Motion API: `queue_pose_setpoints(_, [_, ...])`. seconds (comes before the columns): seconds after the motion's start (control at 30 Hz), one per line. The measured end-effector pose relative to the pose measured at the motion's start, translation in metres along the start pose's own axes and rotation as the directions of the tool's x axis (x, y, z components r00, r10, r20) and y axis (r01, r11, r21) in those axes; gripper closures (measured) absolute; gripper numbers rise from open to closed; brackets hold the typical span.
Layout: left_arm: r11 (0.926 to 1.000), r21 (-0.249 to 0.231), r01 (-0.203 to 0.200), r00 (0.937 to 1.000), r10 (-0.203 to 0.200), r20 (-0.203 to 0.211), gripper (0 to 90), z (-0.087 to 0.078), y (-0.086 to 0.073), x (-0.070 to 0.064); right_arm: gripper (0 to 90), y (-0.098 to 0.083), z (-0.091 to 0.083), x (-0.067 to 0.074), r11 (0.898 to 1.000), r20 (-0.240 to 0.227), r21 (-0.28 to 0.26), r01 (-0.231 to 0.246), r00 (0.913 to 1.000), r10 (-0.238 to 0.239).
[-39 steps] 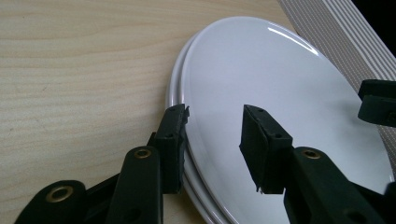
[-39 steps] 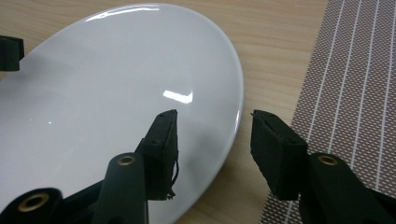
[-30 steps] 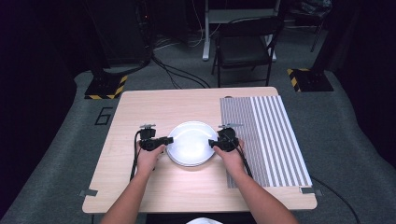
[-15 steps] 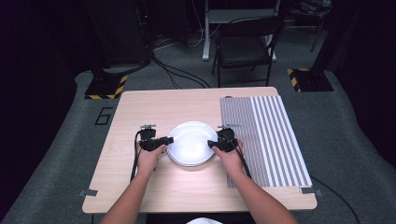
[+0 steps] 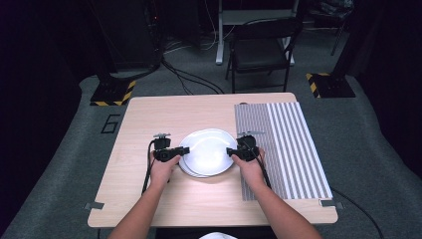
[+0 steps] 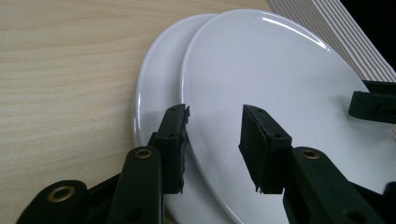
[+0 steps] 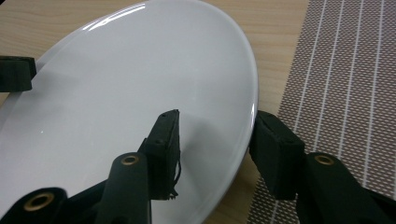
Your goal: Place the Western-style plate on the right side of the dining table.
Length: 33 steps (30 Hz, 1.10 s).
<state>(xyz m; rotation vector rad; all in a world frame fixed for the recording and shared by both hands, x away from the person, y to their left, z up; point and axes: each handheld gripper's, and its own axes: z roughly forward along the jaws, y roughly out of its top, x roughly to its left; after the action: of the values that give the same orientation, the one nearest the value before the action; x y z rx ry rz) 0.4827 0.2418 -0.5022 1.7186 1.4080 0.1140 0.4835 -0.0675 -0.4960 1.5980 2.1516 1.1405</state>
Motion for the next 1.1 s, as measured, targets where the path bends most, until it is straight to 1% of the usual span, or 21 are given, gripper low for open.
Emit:
queue_pose_setpoints(0.17, [1.0000, 0.001, -0.008, 0.9999, 0.008, 0.008, 61.0, 0.004, -0.001, -0.004, 52.9, 0.000, -0.005, -0.004, 1.000, 0.009, -0.008, -0.007, 0.9999, 0.007])
queue_pose_setpoints(0.23, [1.0000, -0.001, -0.009, 0.9999, 0.009, 0.010, 61.0, 0.005, -0.001, -0.005, 52.9, 0.001, -0.006, -0.005, 1.000, 0.017, -0.020, 0.004, 0.9999, -0.004])
queue_pose_setpoints(0.27, [0.9999, 0.002, -0.016, 0.9997, 0.016, 0.016, 61.0, 0.006, -0.001, -0.005, 52.9, 0.001, -0.007, -0.005, 1.000, 0.021, -0.016, 0.001, 0.9998, -0.001])
queue_pose_setpoints(0.3, [1.0000, 0.000, -0.010, 0.9998, 0.010, 0.017, 61.0, 0.007, -0.001, -0.006, 53.0, 0.000, -0.007, -0.007, 1.000, 0.020, -0.019, 0.009, 0.9998, -0.008])
queue_pose_setpoints(0.37, [1.0000, 0.000, -0.009, 0.9998, 0.009, 0.018, 61.0, 0.007, -0.001, -0.007, 53.0, 0.000, -0.007, -0.007, 1.000, 0.019, -0.017, 0.004, 0.9998, -0.004])
queue_pose_setpoints(0.4, [1.0000, -0.003, -0.006, 0.9998, 0.006, 0.021, 61.1, 0.008, -0.002, -0.007, 53.0, -0.001, -0.008, -0.009, 1.000, 0.017, -0.026, 0.000, 0.9999, 0.000])
queue_pose_setpoints(0.43, [0.9999, 0.007, -0.016, 0.9997, 0.015, 0.021, 61.1, 0.008, -0.002, -0.006, 52.7, -0.001, -0.009, -0.009, 1.000, 0.016, -0.020, -0.005, 0.9999, 0.005])
queue_pose_setpoints(0.47, [0.9999, 0.007, -0.016, 0.9997, 0.015, 0.021, 61.0, 0.008, -0.002, -0.006, 52.7, -0.001, -0.009, -0.009, 1.000, 0.016, -0.020, -0.005, 0.9999, 0.005])
queue_pose_setpoints(0.5, [1.0000, 0.004, -0.006, 0.9998, 0.006, 0.019, 61.0, 0.010, -0.002, -0.007, 51.5, -0.004, -0.010, -0.009, 1.000, 0.026, -0.018, 0.010, 0.9996, -0.009])
queue_pose_setpoints(0.57, [1.0000, 0.003, -0.005, 0.9998, 0.005, 0.017, 60.7, 0.010, -0.003, -0.007, 51.0, -0.005, -0.010, -0.009, 1.000, 0.024, -0.017, 0.009, 0.9997, -0.008])
queue_pose_setpoints(0.6, [0.9998, 0.010, -0.015, 0.9997, 0.015, 0.017, 60.7, 0.010, -0.003, -0.007, 50.9, -0.007, -0.010, -0.009, 1.000, 0.016, -0.018, -0.001, 0.9999, 0.001])
queue_pose_setpoints(0.63, [0.9999, 0.009, -0.012, 0.9998, 0.012, 0.018, 60.7, 0.010, -0.003, -0.007, 51.9, -0.009, -0.011, -0.009, 1.000, 0.002, -0.017, -0.013, 0.9999, 0.013])
queue_pose_setpoints(0.7, [0.9999, 0.007, -0.008, 0.9997, 0.008, 0.022, 60.6, 0.011, -0.003, -0.007, 52.0, -0.009, -0.011, -0.009, 1.000, -0.005, -0.016, -0.014, 0.9999, 0.014])
queue_pose_setpoints(0.73, [1.0000, 0.004, -0.008, 0.9998, 0.008, 0.021, 60.5, 0.011, -0.003, -0.007, 50.9, -0.009, -0.011, -0.006, 1.000, -0.005, -0.006, -0.012, 0.9999, 0.012])
queue_pose_setpoints(0.83, [1.0000, 0.002, 0.001, 0.9997, -0.001, 0.023, 60.6, 0.012, -0.004, -0.008, 51.4, -0.008, -0.013, -0.006, 1.000, -0.005, -0.003, -0.015, 0.9999, 0.015])
queue_pose_setpoints(0.87, [0.9999, 0.001, 0.014, 0.9993, -0.014, 0.034, 60.6, 0.013, -0.004, -0.008, 51.6, -0.008, -0.013, -0.007, 1.000, -0.003, 0.000, -0.015, 0.9999, 0.015])
queue_pose_setpoints(0.9, [0.9999, 0.004, 0.016, 0.9991, -0.016, 0.038, 60.7, 0.013, -0.004, -0.008, 51.6, -0.008, -0.015, -0.008, 1.000, -0.006, -0.005, -0.021, 0.9998, 0.021])
queue_pose_setpoints(0.97, [0.9999, 0.005, 0.015, 0.9991, -0.015, 0.041, 60.7, 0.015, -0.004, -0.009, 51.8, -0.007, -0.017, -0.009, 1.000, -0.003, -0.012, -0.022, 0.9998, 0.022])
queue_pose_setpoints(1.0, [1.0000, 0.004, 0.008, 0.9991, -0.008, 0.042, 60.7, 0.016, -0.004, -0.011, 51.9, -0.007, -0.020, -0.010, 0.999, -0.002, -0.015, -0.032, 0.9995, 0.032])
queue_pose_setpoints(1.03, [0.9999, 0.000, 0.012, 0.9990, -0.012, 0.044, 60.7, 0.017, -0.004, -0.012, 52.0, -0.006, -0.022, -0.011, 0.999, -0.002, -0.023, -0.023, 0.9997, 0.023])
queue_pose_setpoints(1.1, [1.0000, 0.004, 0.003, 0.9982, -0.003, 0.060, 60.8, 0.018, -0.003, -0.014, 52.1, -0.006, -0.024, -0.012, 0.999, -0.001, -0.025, -0.026, 0.9997, 0.026])
